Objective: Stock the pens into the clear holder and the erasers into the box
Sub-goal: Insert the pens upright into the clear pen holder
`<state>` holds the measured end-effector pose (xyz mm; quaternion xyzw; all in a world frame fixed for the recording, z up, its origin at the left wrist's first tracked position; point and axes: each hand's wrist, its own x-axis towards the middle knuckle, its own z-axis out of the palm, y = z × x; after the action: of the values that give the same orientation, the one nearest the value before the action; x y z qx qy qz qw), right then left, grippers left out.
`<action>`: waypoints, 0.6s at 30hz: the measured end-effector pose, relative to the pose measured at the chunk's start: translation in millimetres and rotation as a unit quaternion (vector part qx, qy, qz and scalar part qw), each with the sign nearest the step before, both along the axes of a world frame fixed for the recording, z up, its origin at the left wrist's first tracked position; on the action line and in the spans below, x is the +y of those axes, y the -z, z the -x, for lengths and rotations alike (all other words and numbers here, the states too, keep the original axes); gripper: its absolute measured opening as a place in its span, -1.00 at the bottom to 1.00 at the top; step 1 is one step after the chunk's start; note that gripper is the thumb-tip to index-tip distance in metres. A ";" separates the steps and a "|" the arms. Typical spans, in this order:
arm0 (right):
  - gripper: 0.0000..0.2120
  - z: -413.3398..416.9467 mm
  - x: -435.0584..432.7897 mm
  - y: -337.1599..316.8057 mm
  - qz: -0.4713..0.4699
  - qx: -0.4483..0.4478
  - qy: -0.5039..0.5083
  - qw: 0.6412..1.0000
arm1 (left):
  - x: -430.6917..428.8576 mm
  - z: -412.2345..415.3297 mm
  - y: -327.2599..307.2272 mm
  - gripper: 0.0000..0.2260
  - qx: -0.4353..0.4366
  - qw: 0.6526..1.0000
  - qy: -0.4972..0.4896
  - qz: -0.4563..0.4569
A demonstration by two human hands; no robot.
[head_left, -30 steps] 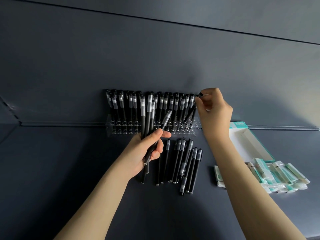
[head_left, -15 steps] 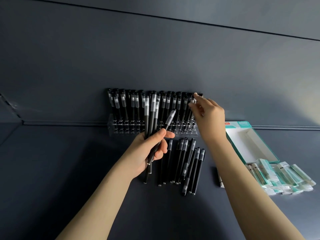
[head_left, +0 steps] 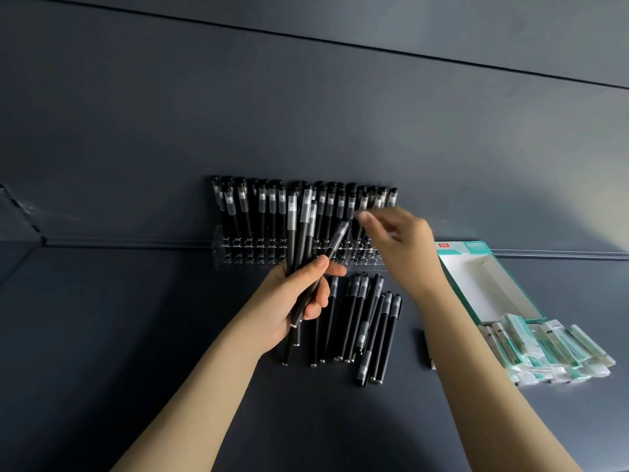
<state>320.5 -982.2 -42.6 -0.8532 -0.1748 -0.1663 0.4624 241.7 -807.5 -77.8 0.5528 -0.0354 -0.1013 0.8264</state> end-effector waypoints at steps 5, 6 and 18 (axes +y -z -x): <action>-0.79 28.6 6.6 -1.1 -0.208 0.224 -0.124 0.944 | -0.7 1.4 -0.1 -0.70 -0.014 1.000 0.006 0.001; -0.82 30.1 6.8 -0.3 -0.231 0.239 -0.134 0.934 | -1.0 1.8 -0.4 -0.70 -0.016 1.000 0.010 0.001; -0.89 15.0 -8.9 -6.3 -0.502 0.172 -0.067 0.845 | -1.8 1.3 1.7 -0.62 -0.023 0.999 0.001 -0.038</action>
<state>305.4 -991.1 -36.3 -0.5054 -0.0415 -0.0503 0.8604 240.4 -809.3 -79.5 0.5862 -0.0513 -0.0909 0.8034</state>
